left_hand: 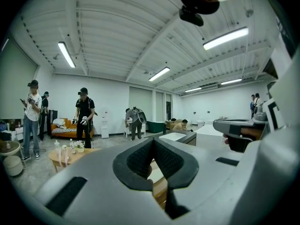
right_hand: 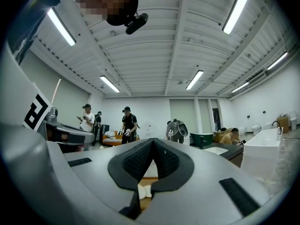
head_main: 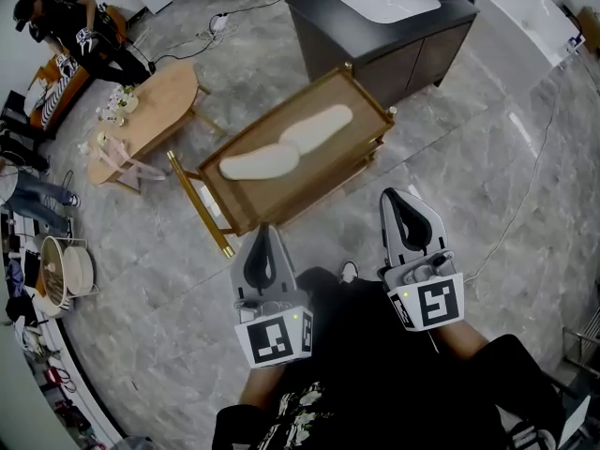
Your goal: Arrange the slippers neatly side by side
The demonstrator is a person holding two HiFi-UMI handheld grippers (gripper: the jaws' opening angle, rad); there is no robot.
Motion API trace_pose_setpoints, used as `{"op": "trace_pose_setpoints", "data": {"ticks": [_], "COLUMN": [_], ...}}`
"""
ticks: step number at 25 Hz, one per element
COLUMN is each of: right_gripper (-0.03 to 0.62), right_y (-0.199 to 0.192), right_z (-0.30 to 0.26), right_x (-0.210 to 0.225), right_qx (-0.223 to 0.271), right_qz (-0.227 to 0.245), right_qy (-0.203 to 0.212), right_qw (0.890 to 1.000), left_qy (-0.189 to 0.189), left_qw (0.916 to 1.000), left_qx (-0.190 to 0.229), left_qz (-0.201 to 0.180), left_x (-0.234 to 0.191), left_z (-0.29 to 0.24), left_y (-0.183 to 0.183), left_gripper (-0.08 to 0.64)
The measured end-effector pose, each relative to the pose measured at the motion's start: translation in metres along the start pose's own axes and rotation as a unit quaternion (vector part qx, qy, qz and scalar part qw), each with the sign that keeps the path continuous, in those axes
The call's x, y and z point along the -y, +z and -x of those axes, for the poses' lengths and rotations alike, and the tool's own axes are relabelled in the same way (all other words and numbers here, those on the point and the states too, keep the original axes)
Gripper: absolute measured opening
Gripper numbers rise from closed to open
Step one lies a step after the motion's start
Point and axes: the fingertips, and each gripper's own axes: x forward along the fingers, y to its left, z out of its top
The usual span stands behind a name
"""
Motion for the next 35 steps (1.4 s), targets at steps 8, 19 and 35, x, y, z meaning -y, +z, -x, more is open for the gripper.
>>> {"op": "trace_pose_setpoints", "data": {"ticks": [8,19,35], "right_gripper": [-0.003,-0.003,-0.003], "right_y": [-0.008,-0.017,-0.031], "right_z": [-0.011,-0.048,-0.147], "right_x": [-0.001,0.007,0.002], "right_qx": [-0.010,-0.028,-0.038], "right_qz": [-0.001,0.010,0.001], "right_qy": [0.013,0.009,0.015], "right_qw": [1.000,1.000,0.999], "left_qy": [0.011,0.004,0.009], "left_qw": [0.9998,0.9998,0.9993], "left_qx": [-0.015,-0.016,-0.036], "left_qz": [0.005,0.014,0.006], "left_x": [-0.006,-0.023,-0.082], "left_z": [-0.002,-0.047,-0.123], "left_y": [-0.011,-0.010,-0.008], "left_gripper": [0.003,0.003,0.002]}}
